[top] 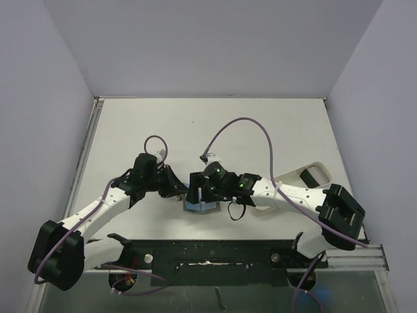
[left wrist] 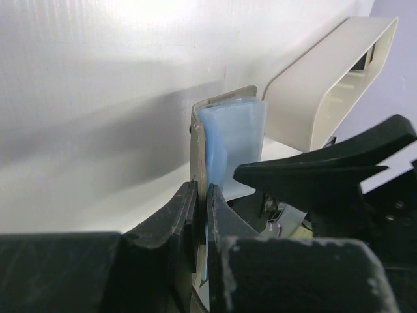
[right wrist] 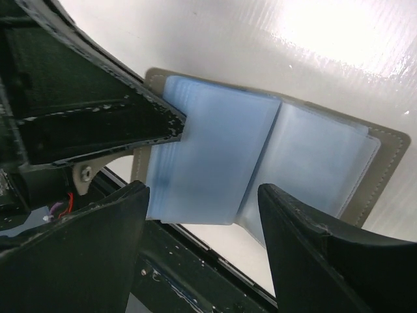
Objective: Put the credit cards into the card holder
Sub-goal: Turn over the card slot in the card holder.
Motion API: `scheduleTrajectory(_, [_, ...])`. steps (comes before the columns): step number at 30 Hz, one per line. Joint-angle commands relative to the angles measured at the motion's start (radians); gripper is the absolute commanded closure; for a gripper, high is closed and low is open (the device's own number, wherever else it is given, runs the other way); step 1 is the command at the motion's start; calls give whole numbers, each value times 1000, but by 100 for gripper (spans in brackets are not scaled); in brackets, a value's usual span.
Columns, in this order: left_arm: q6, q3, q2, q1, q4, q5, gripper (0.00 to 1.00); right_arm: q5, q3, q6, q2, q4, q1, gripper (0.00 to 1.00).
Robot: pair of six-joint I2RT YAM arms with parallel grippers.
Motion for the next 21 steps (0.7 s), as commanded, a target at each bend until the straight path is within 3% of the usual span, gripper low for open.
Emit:
scheduleTrajectory(1, [-16, 19, -42, 6, 66, 53, 100, -9, -4, 19, 17, 41, 6, 32])
scheduleTrajectory(10, [-11, 13, -56, 6, 40, 39, 100, 82, -23, 39, -2, -28, 6, 35])
scheduleTrajectory(21, [32, 15, -33, 7, 3, -7, 100, 77, -32, 41, -44, -57, 7, 33])
